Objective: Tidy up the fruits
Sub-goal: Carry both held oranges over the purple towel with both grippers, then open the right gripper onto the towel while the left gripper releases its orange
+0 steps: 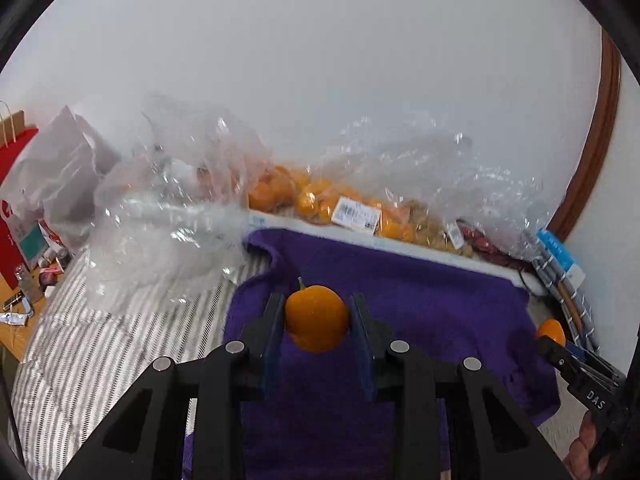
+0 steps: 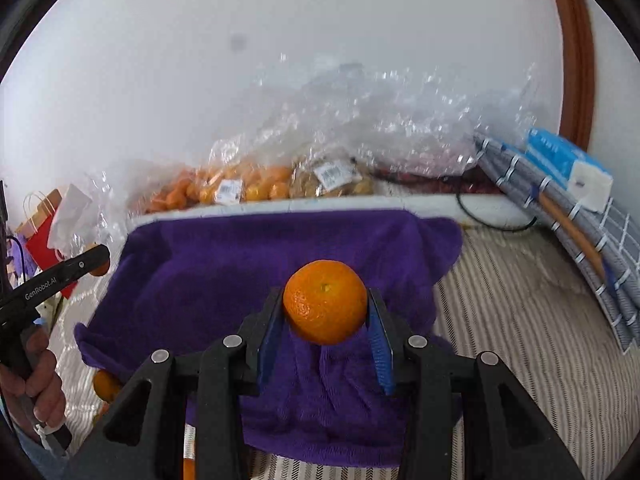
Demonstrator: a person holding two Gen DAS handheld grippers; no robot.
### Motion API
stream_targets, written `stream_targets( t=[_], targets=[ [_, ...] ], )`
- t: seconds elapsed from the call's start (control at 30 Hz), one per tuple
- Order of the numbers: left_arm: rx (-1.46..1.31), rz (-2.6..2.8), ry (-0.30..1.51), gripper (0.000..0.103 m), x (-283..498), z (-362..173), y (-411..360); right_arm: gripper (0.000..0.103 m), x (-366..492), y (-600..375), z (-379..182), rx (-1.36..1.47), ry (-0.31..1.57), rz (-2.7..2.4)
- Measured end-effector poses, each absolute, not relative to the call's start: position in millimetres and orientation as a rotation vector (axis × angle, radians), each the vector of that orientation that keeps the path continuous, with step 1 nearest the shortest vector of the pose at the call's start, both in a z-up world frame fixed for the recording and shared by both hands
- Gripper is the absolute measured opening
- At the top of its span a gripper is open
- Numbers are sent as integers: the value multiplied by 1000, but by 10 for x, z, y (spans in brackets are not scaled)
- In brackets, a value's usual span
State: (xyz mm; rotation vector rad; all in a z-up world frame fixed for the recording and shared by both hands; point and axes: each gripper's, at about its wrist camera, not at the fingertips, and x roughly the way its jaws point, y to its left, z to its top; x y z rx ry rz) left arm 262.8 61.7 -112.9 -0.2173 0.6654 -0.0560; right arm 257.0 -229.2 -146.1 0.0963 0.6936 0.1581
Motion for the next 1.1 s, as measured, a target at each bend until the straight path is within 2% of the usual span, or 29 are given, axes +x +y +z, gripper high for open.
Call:
stream_targets(
  t=[0.47, 0.83, 0.87, 0.93, 0.97, 1.0, 1.1],
  targets=[
    [-138, -77, 732, 31, 2717, -1306, 477, 40, 2688, -2174, -1816, 74, 814, 182],
    [-123, -72, 779, 31, 2807, -1417, 441, 42, 2681, -2212, -1867, 73, 813, 162],
    [-118, -71, 778, 31, 2809, -1420, 435, 44, 2673, -2214, -1863, 78, 812, 166],
    [-108, -69, 781, 31, 2819, -1434, 424, 64, 2657, -2233, -1850, 101, 811, 173],
    [-104, -68, 782, 31, 2825, -1446, 421, 68, 2659, -2239, -1841, 110, 810, 172],
    [-102, -68, 783, 31, 2823, -1453, 424, 71, 2645, -2257, -1831, 123, 806, 169],
    [-108, -72, 793, 31, 2838, -1479, 434, 72, 2599, -2305, -1773, 138, 772, 156]
  ],
)
